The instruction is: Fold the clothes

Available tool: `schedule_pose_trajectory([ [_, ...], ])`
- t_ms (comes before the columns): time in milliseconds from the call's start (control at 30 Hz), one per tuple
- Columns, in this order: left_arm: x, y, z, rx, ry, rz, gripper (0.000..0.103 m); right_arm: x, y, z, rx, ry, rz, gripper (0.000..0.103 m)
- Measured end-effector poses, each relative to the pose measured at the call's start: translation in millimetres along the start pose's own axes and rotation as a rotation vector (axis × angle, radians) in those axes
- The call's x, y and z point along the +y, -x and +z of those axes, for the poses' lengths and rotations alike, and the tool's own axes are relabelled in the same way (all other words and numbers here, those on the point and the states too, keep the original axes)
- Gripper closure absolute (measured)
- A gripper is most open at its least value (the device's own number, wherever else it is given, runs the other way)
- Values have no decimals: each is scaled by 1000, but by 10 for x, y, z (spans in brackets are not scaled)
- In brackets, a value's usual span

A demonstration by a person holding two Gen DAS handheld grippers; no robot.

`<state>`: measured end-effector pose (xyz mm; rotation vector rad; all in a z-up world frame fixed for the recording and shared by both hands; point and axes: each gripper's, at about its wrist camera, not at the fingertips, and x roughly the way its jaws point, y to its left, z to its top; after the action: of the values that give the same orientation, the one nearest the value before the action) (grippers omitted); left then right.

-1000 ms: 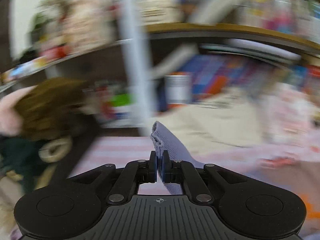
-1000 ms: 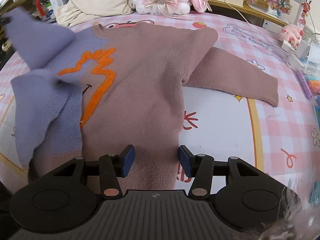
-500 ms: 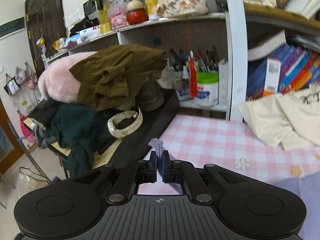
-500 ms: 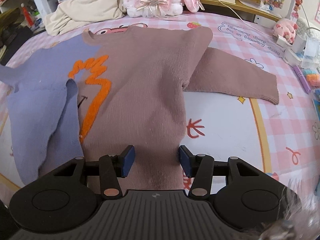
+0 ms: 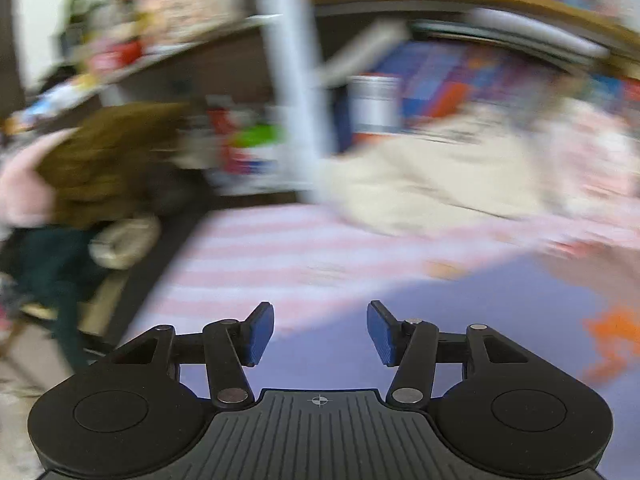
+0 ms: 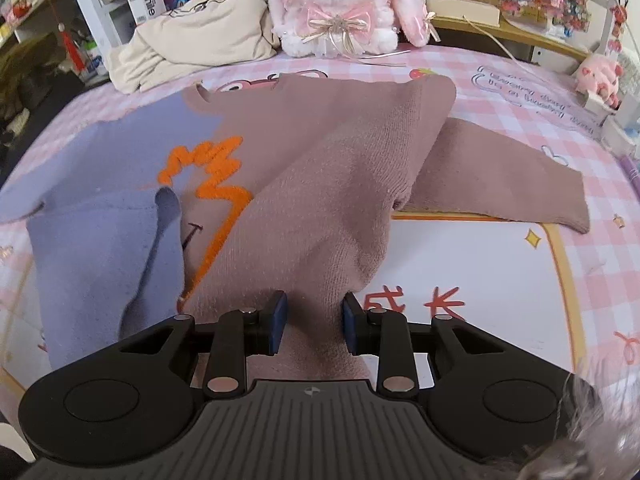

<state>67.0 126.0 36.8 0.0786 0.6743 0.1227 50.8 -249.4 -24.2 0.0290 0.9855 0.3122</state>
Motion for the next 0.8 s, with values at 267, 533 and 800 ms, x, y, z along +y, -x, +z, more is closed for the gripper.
schedule_pose_trajectory([
  [267,-1518,206,-298,36,-172,-301,50,-196,101,-2,11,-44,120,86],
  [533,-1946,183,-461,93,-271,-208,42,-1026,309,160,-76,-159,24,51],
  [800,-2004,308,-603,138,-149,-132,42,-1910,79,454,-76,-192,-179,24],
])
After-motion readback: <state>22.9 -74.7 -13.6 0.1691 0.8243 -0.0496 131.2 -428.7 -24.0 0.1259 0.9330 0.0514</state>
